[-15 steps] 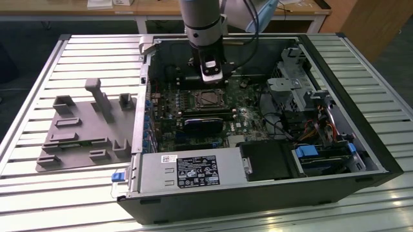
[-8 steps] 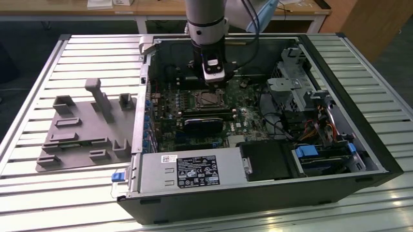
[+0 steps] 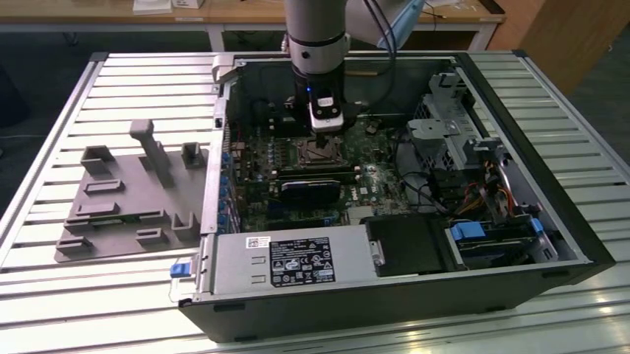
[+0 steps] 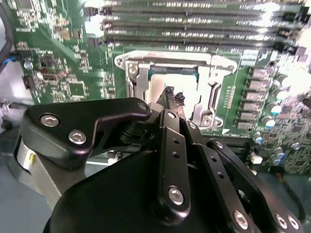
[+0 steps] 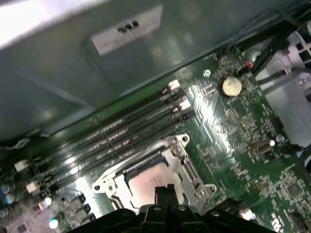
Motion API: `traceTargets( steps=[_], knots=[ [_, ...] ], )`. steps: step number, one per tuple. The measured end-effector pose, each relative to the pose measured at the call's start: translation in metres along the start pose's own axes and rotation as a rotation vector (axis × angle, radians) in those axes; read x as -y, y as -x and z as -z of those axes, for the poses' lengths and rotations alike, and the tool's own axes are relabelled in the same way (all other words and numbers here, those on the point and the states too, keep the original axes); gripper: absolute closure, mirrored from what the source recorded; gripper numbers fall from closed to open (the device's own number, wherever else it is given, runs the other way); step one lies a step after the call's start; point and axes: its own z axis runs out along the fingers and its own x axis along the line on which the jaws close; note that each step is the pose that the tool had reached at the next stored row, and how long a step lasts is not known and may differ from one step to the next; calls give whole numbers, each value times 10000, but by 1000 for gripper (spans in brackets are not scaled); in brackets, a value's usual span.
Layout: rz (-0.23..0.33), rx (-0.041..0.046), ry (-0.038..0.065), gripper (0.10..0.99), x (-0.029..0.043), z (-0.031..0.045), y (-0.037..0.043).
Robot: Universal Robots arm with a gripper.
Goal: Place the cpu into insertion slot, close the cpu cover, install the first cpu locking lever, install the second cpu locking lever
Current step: 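Install the first cpu locking lever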
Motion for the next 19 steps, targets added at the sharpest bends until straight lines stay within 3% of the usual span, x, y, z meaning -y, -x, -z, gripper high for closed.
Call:
traceTargets(
  steps=[4, 10, 19],
  knots=[
    [-1, -65, -35, 984, 50, -3, 28],
    [35, -66, -38, 984, 51, -2, 28],
    [1563, -179, 72, 984, 50, -6, 28]
  ],
)
